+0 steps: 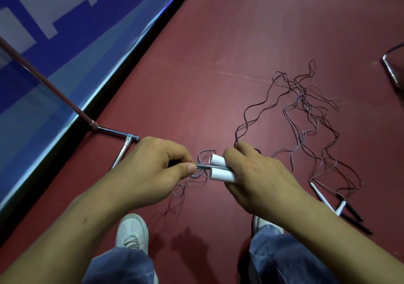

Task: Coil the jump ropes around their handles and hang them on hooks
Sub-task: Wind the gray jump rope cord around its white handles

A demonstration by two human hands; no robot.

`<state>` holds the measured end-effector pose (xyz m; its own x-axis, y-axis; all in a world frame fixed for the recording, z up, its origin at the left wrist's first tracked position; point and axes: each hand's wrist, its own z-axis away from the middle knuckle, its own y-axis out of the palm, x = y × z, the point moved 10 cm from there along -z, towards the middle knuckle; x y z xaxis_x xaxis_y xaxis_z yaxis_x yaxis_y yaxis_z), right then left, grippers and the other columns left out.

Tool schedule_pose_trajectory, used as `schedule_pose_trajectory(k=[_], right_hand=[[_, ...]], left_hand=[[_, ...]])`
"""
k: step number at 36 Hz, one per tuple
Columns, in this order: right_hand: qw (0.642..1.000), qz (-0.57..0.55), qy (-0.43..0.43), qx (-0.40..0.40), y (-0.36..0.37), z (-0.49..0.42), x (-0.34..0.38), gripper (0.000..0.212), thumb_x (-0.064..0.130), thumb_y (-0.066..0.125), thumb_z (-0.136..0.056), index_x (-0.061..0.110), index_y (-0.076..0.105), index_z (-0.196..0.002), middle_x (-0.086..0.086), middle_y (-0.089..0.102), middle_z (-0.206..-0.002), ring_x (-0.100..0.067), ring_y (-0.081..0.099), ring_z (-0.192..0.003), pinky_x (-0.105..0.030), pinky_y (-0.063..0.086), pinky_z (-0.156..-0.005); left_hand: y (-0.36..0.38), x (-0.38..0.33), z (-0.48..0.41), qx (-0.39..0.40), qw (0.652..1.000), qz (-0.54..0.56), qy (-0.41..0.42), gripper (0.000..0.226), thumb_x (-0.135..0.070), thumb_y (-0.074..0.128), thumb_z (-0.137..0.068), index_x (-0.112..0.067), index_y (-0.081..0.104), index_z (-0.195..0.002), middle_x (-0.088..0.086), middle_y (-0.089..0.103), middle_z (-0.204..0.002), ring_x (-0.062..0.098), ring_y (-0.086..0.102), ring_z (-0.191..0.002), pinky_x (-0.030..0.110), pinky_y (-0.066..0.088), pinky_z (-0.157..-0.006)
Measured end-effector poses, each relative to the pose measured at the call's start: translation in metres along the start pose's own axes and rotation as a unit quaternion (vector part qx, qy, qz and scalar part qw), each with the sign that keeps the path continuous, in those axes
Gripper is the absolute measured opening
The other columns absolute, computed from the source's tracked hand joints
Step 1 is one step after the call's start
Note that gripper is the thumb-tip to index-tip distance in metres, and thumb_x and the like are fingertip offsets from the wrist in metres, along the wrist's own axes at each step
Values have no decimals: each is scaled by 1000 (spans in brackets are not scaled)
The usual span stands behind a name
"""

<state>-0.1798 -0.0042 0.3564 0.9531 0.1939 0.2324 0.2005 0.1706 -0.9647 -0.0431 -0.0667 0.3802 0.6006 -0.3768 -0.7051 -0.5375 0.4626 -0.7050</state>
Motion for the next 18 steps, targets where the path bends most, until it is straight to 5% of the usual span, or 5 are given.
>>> schedule_pose_trajectory(k=[8, 14, 18], right_hand=[[992, -106, -10, -69, -20, -1, 3, 30, 39, 56, -93, 26, 30, -85, 7, 37, -60, -29, 40, -59, -39, 32, -48], [994, -43, -101, -19, -11, 5, 36, 26, 45, 48, -86, 30, 26, -90, 2, 56, -73, -35, 55, -64, -36, 34, -50], [997, 9, -64, 33, 14, 6, 40, 24, 39, 47, -97, 31, 25, -96, -1, 60, -94, -34, 43, -72, -37, 29, -60]], left_hand=[[4, 18, -3, 30, 996, 57, -56, 18, -25, 72, -91, -31, 74, -74, -2, 66, -61, 7, 50, -54, 28, 41, -57], [13, 32, -8, 68, 994, 12, -84, 16, -25, 75, -88, -27, 74, -73, -3, 69, -63, 17, 62, -61, 32, 49, -62], [25, 32, -9, 93, 992, -55, -72, 12, -27, 78, -86, -28, 76, -74, -5, 69, -65, 13, 64, -67, 31, 52, -65]])
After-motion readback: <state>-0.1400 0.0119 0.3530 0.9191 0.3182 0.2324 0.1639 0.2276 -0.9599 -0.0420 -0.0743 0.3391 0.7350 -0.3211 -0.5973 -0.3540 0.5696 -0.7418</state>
